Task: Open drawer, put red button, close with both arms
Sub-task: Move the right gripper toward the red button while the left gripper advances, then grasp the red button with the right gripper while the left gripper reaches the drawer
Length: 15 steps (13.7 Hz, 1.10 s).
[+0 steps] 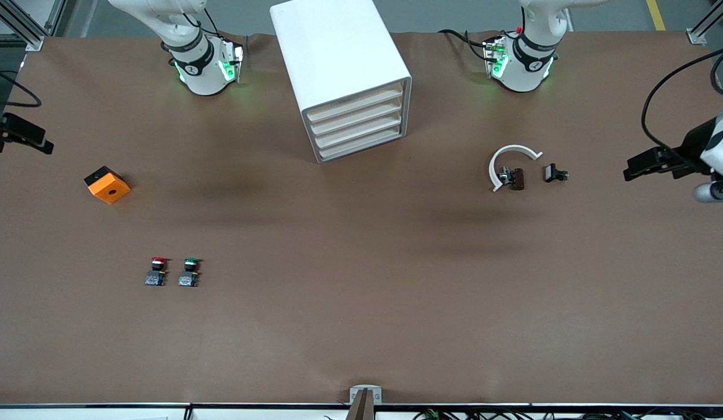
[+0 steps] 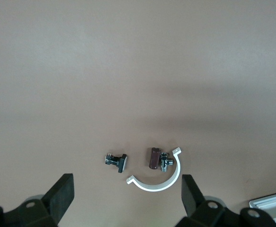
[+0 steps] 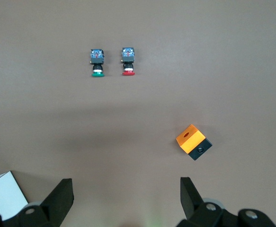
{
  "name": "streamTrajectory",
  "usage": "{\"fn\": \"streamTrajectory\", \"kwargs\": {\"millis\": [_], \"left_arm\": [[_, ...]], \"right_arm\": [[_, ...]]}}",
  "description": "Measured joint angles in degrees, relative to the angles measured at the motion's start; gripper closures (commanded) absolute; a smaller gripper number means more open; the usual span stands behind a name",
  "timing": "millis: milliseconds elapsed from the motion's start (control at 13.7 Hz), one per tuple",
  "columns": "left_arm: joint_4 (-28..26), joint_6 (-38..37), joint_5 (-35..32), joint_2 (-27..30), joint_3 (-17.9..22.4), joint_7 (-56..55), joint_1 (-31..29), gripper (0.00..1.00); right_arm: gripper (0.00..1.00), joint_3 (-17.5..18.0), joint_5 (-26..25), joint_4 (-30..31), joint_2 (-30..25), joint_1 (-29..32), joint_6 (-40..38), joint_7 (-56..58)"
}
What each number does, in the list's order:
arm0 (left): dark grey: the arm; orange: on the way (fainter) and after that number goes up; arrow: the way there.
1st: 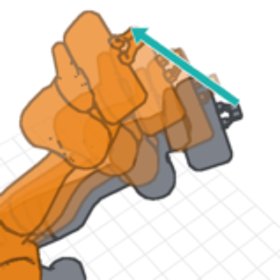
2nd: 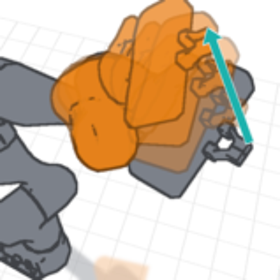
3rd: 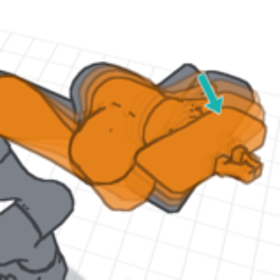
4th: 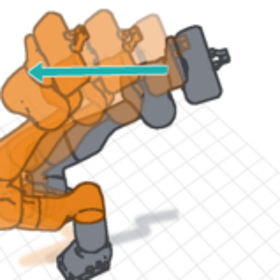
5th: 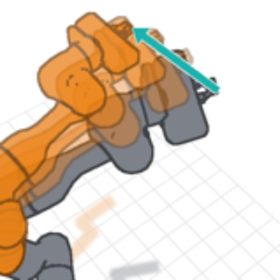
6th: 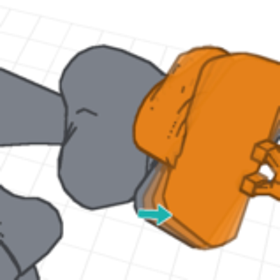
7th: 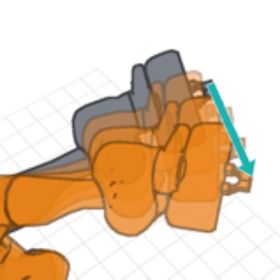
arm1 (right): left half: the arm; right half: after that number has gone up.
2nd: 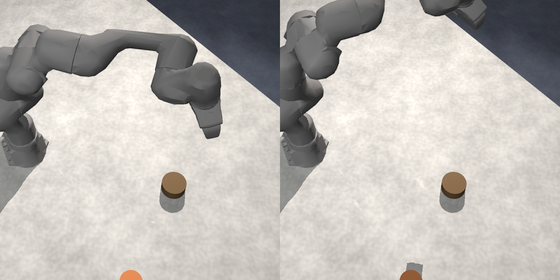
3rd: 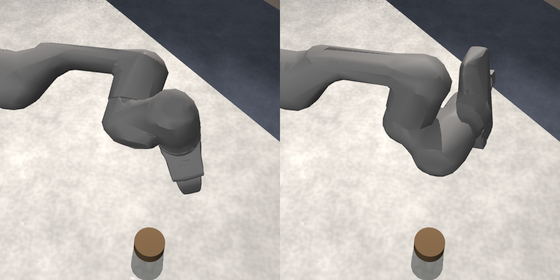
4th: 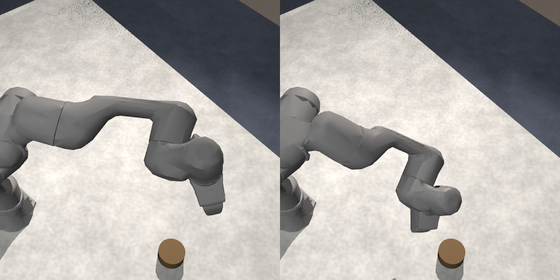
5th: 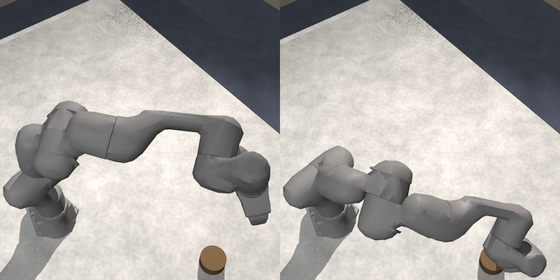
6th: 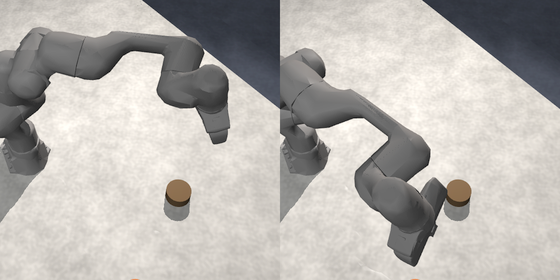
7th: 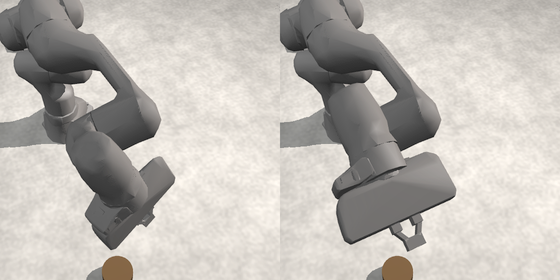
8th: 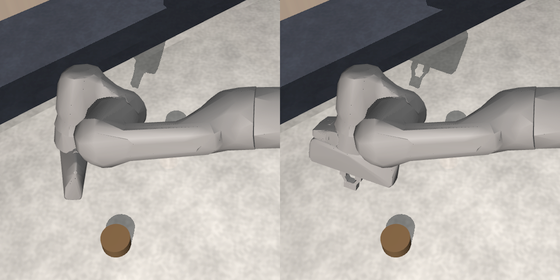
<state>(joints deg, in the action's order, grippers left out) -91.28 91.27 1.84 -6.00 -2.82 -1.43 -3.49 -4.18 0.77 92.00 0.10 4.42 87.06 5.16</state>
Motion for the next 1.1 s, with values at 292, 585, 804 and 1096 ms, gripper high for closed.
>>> {"fn": "streamTrajectory", "kwargs": {"millis": [292, 585, 804, 1096], "left_arm": [[-0.2, 0.7, 1.8, -4.8, -0.5, -0.1, 0.9, 0.0], [-0.3, 2.5, 2.0, -8.8, -0.7, -2.8, 3.6, 0.0], [-0.3, 3.6, 2.0, -10.9, -0.8, -5.9, 4.8, 0.0], [-0.2, 5.7, 2.0, -13.9, -0.9, -17.2, 9.4, 0.0]], "right_arm": [[0.0, -0.1, -0.2, -1.5, 5.6, 0.1, 0.9, 0.0], [0.0, -0.2, -0.5, -2.4, 8.5, 1.0, 3.9, 0.0], [0.0, -0.2, -0.5, -2.3, 10.7, 1.9, 8.3, -1.8], [0.0, 0.4, -0.4, -2.0, 19.1, 1.5, 19.4, -5.1]]}}
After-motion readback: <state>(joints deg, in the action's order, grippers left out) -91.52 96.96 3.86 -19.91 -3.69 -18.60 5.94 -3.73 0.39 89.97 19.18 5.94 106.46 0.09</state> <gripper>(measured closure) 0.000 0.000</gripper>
